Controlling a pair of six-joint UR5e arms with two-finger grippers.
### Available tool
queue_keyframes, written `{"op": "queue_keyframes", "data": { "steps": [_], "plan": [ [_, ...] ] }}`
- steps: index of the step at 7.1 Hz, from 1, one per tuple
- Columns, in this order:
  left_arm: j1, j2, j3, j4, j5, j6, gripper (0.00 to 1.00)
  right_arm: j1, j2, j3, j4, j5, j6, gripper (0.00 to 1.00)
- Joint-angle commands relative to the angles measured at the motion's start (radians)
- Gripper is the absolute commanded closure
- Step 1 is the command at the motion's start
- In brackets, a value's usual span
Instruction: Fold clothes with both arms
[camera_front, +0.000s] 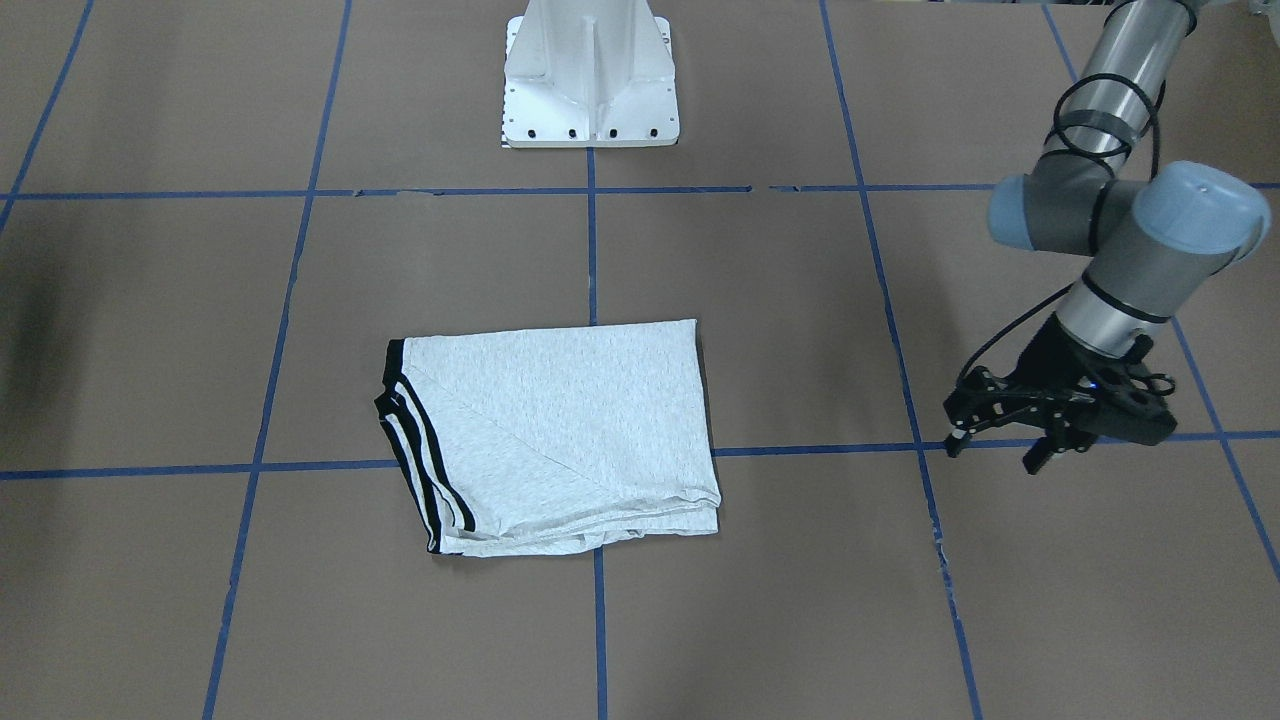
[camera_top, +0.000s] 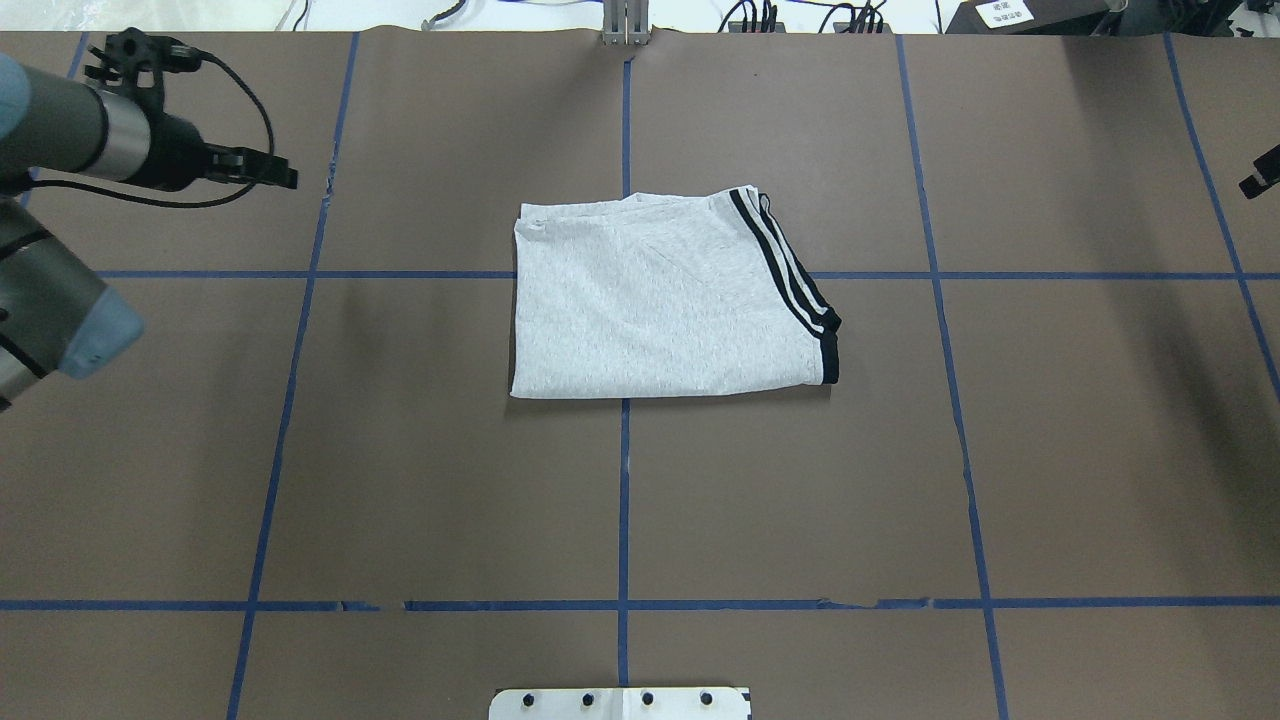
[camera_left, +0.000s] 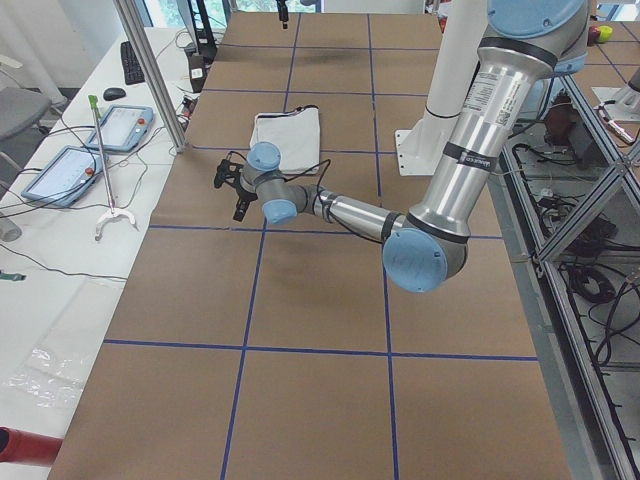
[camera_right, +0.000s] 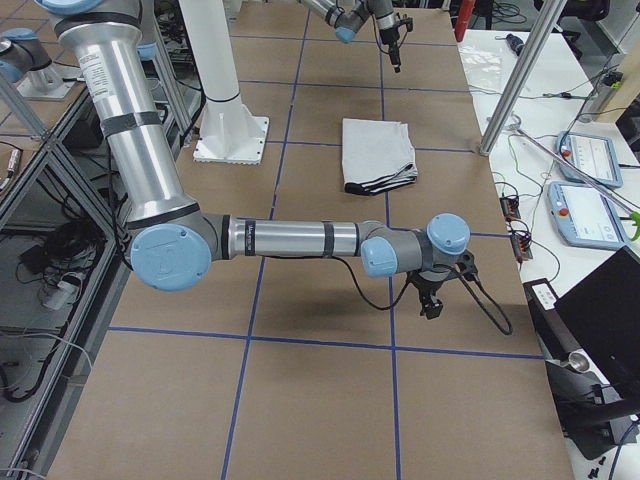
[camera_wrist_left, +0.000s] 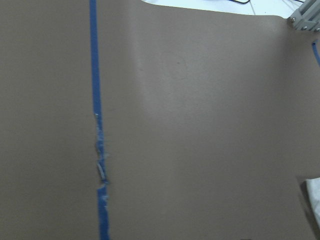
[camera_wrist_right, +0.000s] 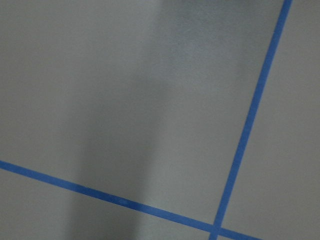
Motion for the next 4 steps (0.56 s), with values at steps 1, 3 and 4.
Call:
{"op": "queue_keyframes", "data": {
  "steps": [1, 3, 4],
  "plan": [
    [-0.143, 0.054, -0.012, 0.196, -0.031, 0.377, 0.00, 0.019, 0.007, 0.020, -0.069, -0.009, 0.010, 0.00],
    [-0.278, 0.063, -0.058, 0.419, -0.164, 0.607, 0.00, 0.021, -0.038, 0.134, -0.180, -0.009, 0.010, 0.00],
    [-0.359, 0.077, -0.060, 0.458, -0.241, 0.696, 0.00, 0.020, -0.076, 0.177, -0.182, -0.007, 0.011, 0.00]
  ]
}}
